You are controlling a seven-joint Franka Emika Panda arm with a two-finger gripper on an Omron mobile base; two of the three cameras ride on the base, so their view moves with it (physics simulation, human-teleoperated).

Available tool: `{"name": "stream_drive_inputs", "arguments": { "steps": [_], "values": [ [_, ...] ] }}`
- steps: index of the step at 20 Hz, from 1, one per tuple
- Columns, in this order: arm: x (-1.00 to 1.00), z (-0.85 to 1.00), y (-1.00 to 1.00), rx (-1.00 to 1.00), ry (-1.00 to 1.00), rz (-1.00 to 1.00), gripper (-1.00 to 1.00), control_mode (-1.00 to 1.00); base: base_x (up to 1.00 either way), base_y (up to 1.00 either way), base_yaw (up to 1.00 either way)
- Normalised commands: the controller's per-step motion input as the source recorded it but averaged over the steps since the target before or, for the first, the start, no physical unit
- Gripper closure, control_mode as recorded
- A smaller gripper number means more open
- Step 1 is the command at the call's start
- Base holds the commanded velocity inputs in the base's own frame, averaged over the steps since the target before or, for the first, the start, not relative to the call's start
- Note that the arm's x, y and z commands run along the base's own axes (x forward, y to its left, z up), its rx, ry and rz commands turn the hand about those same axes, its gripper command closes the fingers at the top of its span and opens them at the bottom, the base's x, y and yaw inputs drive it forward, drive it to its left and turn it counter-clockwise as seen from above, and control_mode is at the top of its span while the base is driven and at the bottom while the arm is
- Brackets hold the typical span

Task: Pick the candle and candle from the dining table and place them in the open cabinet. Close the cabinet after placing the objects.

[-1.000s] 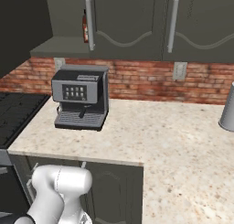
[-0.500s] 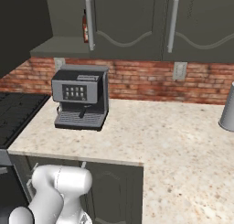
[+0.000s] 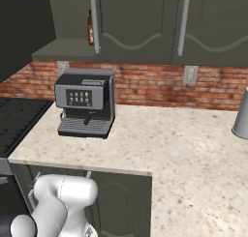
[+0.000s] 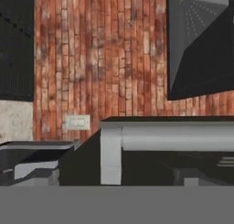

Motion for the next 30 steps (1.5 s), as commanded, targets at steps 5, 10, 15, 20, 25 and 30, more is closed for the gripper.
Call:
{"name": "stream_drive_inputs", "arguments": {
  "steps": [5,10,15,20,25,30],
  "values": [
    [0.14,0.0,-0.21,0.0,-0.05,0.0,-1.0,-1.0,0.0,0.0,0.0],
    [0.22,0.0,-0.27,0.0,-0.04,0.0,-1.0,-1.0,0.0,0.0,0.0],
    [0.29,0.0,-0.47,0.0,-0.03,0.0,-1.0,-1.0,0.0,0.0,0.0],
    [0.42,0.0,-0.84,0.09,-0.01,0.0,-1.0,-1.0,0.0,0.0,0.0],
    [0.5,0.0,-0.88,0.14,0.0,0.0,-1.0,-1.0,0.0,0.0,0.0],
    [0.51,0.0,-0.72,0.13,-0.01,0.0,-1.0,-1.0,0.0,0.0,0.0]
  ]
}}
